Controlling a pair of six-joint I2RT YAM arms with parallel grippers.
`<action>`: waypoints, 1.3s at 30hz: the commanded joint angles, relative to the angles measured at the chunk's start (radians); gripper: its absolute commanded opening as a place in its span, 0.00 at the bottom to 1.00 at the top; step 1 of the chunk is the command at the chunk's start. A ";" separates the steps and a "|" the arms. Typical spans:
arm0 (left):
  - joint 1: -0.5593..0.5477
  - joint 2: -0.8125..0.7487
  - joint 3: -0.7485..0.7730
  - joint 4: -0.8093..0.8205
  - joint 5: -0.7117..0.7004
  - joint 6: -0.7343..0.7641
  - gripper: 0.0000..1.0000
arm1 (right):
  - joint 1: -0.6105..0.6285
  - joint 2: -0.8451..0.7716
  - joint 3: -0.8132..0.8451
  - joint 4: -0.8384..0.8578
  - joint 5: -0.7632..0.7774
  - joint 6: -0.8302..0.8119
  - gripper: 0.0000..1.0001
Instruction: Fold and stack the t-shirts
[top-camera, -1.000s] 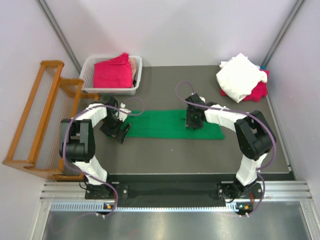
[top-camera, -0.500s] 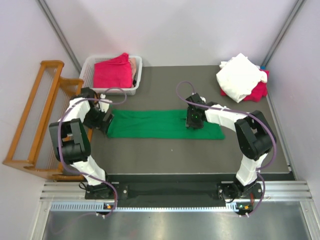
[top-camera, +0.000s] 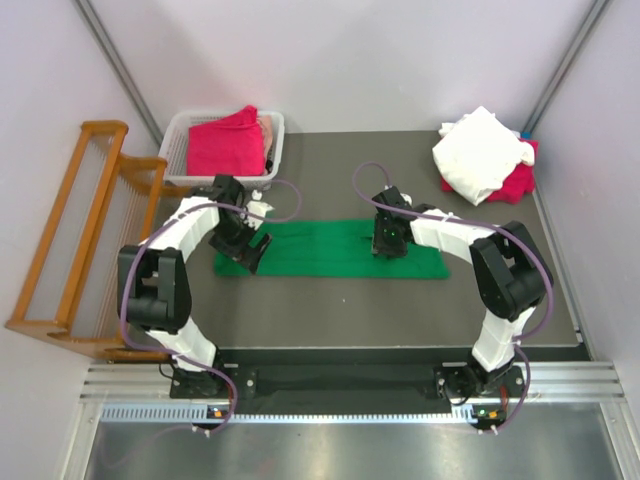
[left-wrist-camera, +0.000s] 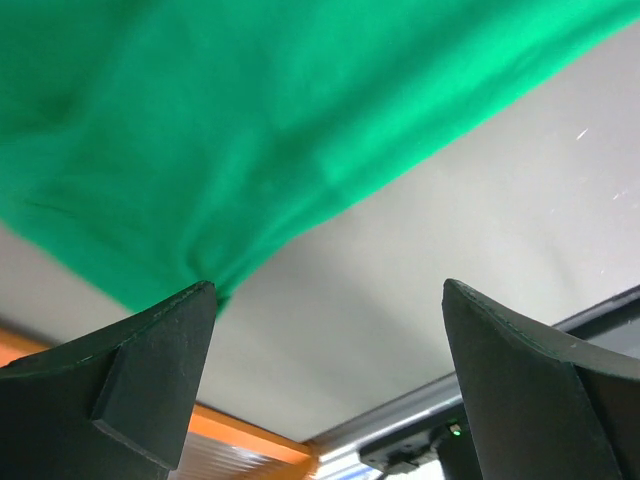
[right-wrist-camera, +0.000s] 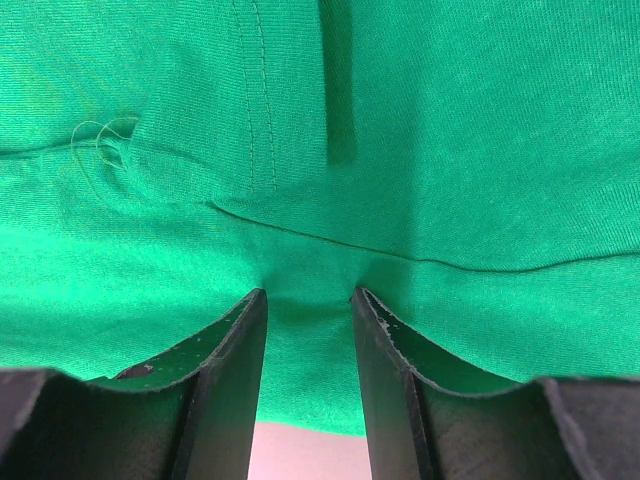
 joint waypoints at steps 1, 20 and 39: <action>0.012 0.027 -0.079 0.042 -0.025 -0.021 0.99 | -0.023 -0.007 -0.024 -0.068 0.033 -0.015 0.41; 0.062 0.063 -0.151 0.119 -0.102 0.012 0.99 | -0.029 -0.011 -0.043 -0.059 0.029 -0.015 0.40; 0.055 0.000 0.024 -0.002 -0.046 -0.009 0.99 | -0.032 -0.004 -0.067 -0.038 0.013 -0.012 0.39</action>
